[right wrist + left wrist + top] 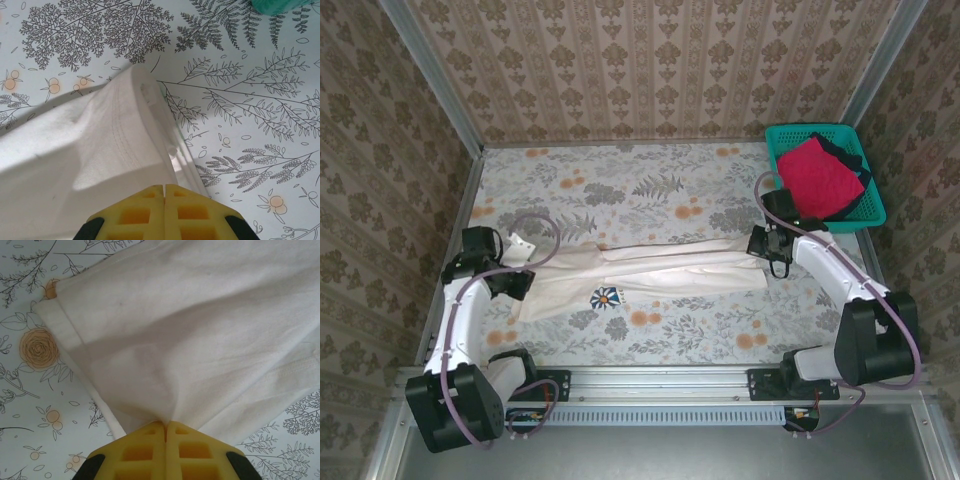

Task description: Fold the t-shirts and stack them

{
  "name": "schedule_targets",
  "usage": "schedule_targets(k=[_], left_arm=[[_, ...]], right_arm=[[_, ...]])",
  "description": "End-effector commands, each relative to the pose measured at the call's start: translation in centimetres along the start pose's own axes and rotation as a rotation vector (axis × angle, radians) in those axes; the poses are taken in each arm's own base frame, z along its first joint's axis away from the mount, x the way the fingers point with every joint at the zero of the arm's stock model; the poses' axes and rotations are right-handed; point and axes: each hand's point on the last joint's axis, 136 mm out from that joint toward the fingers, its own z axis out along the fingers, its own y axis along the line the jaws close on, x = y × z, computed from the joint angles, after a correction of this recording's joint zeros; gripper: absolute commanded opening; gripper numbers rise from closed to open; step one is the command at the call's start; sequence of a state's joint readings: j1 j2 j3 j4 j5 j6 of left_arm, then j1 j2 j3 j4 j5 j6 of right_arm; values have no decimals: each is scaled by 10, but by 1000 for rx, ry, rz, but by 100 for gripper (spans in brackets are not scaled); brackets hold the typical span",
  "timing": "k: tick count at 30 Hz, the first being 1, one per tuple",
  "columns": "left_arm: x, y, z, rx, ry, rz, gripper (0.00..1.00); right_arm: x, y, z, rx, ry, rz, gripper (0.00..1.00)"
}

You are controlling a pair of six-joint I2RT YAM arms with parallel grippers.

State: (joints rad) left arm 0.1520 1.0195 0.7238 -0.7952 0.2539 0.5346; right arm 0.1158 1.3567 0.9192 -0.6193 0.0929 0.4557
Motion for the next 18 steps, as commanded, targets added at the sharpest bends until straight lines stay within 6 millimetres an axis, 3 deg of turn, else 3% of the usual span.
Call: schedule_targets(k=[1,11,18], left_arm=[[9,-3,0,0,22,-12,0],[32,-31,1,43,56,171,0],[51,-49,4,122,134,234,0]], right_arm=[[13,-10,-3,33,31,4,0],[33,-18,14,69,111,-16,0],[30,-10,25,59,142,-19,0]])
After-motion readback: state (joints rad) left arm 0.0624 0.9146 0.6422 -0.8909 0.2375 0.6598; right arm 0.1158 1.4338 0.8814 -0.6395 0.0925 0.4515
